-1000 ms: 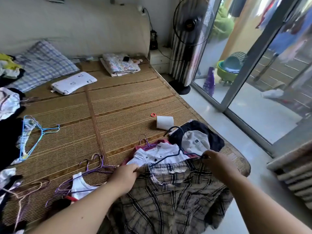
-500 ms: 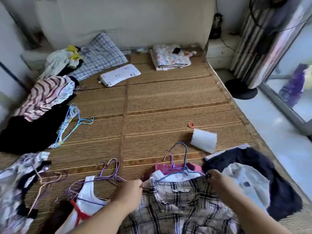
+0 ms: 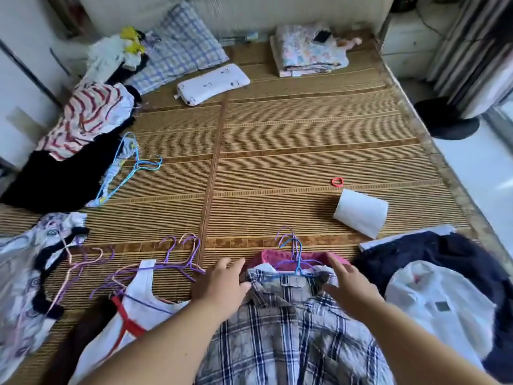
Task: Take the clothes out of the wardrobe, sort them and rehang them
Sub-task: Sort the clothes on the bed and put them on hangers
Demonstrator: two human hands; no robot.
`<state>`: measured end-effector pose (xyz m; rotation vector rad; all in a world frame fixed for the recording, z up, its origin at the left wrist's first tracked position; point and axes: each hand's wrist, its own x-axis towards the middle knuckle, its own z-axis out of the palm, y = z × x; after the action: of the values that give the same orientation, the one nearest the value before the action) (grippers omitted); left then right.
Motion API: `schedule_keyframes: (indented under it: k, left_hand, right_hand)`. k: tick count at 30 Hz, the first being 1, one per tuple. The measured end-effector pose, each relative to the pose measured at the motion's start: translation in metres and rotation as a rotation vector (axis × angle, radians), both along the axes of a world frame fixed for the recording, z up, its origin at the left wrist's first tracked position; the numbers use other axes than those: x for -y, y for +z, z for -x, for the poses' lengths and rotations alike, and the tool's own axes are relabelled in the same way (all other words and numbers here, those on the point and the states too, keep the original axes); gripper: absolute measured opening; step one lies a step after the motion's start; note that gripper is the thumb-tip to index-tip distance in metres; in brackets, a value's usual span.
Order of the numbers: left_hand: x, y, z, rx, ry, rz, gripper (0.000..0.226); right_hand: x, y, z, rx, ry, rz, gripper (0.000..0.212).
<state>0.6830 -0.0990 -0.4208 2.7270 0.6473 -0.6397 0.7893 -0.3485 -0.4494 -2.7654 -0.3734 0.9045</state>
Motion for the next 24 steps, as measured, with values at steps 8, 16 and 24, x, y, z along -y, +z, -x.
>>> schedule_keyframes:
  k: [8, 16, 24]
  left_hand:
    - [0.017, 0.099, 0.035, 0.136, -0.061, 0.031, 0.064]
    - [-0.026, 0.182, 0.145, 0.378, 0.062, -0.019, 0.064]
    - [-0.135, 0.243, 0.333, 0.468, 0.351, -0.119, 0.061]
  right_hand:
    - [-0.066, 0.118, 0.024, 0.184, 0.287, -0.156, 0.071]
    - [-0.148, 0.223, 0.130, 0.273, 0.596, -0.251, 0.074]
    - [-0.267, 0.294, 0.265, 0.394, 0.786, -0.331, 0.075]
